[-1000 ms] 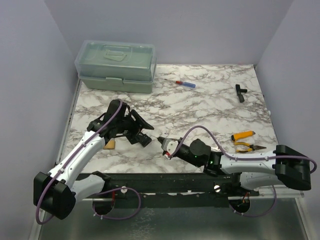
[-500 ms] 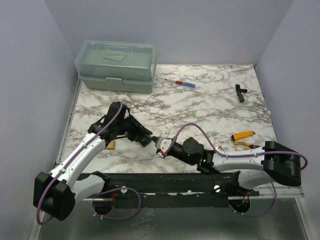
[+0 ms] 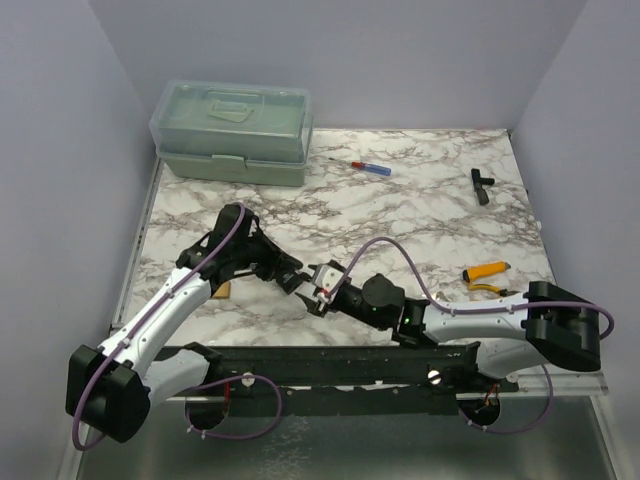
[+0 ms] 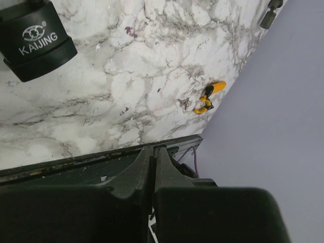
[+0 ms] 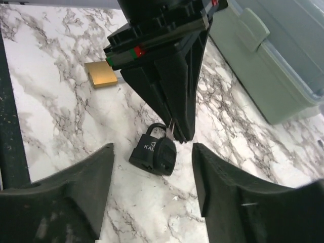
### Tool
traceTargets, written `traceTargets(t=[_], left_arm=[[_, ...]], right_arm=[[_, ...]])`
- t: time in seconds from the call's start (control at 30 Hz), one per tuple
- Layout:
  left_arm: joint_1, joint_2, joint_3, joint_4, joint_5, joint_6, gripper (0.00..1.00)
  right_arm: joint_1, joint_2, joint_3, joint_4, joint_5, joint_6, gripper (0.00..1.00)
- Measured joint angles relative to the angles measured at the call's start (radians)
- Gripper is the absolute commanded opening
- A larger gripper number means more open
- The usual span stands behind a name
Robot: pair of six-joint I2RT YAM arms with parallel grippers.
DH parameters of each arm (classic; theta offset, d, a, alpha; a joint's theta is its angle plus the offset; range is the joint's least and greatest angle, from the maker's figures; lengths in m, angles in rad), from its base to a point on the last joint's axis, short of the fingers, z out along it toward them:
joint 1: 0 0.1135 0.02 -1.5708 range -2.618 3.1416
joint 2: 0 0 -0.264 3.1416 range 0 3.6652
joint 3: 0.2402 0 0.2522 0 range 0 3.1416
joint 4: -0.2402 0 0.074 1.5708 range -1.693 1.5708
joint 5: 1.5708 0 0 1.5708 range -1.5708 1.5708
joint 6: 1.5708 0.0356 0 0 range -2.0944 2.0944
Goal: Unlock with the key
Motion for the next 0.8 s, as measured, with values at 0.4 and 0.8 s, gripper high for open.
traceTargets(t=[0.4, 0.8], left_arm=[[0.001, -0.133, -0.049, 0.208, -0.103, 0.087, 0.0], [0.002, -0.202, -0.219, 0.713, -0.056, 0.088, 0.0]], right_arm=[[-0.149, -0.297, -0.1, -0.058, -0.084, 0.666, 0.84], [-0.219, -0.275, -0.074, 0.017, -0.204, 1.447, 0.71]])
